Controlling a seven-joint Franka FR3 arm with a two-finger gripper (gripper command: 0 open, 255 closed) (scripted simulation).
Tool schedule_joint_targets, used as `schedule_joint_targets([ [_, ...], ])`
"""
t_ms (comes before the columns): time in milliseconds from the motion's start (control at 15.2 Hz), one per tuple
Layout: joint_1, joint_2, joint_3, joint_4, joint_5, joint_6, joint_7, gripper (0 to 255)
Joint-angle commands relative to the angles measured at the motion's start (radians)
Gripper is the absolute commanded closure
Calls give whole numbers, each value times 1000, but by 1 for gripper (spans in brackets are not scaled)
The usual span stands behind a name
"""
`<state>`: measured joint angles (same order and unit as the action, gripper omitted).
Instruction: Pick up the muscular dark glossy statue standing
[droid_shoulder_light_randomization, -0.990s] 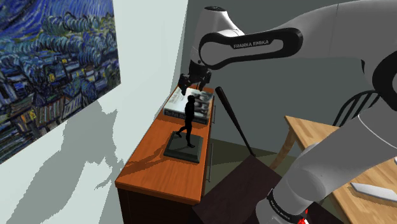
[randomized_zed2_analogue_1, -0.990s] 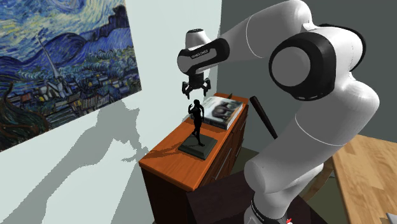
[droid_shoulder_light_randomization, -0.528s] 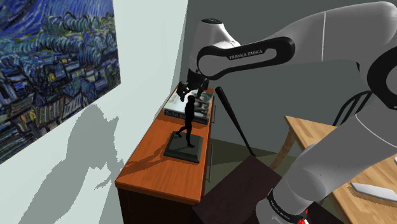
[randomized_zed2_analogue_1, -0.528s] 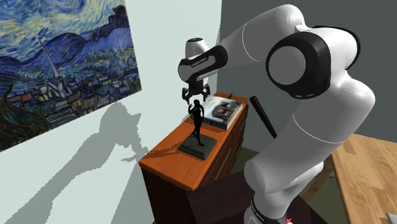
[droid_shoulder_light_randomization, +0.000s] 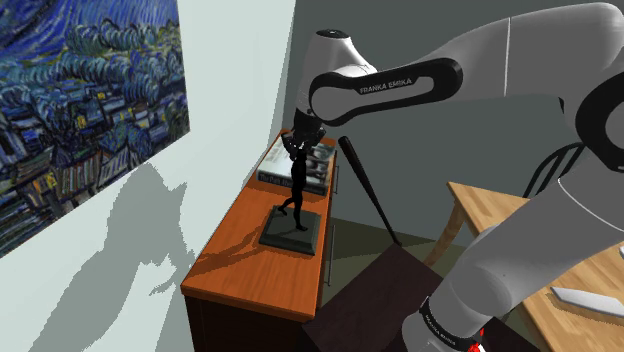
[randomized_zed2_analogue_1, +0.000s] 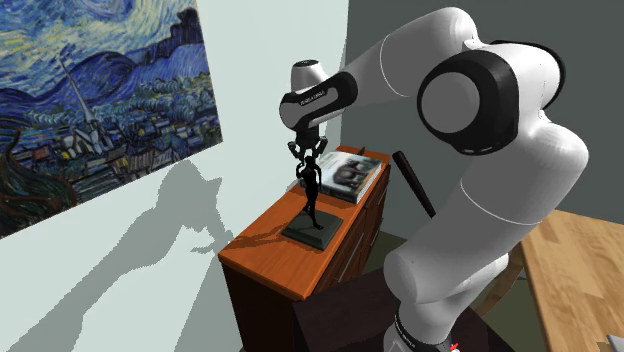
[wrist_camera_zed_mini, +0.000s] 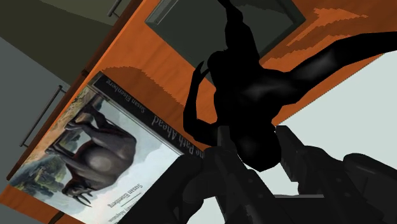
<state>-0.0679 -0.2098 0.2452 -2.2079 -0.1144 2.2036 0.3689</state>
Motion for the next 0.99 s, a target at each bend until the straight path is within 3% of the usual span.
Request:
schedule_joint_targets([
  [0, 0, 1, 0, -1, 0, -1, 0, 255],
  [924, 2, -34, -8, 138, 20, -171, -33, 255],
])
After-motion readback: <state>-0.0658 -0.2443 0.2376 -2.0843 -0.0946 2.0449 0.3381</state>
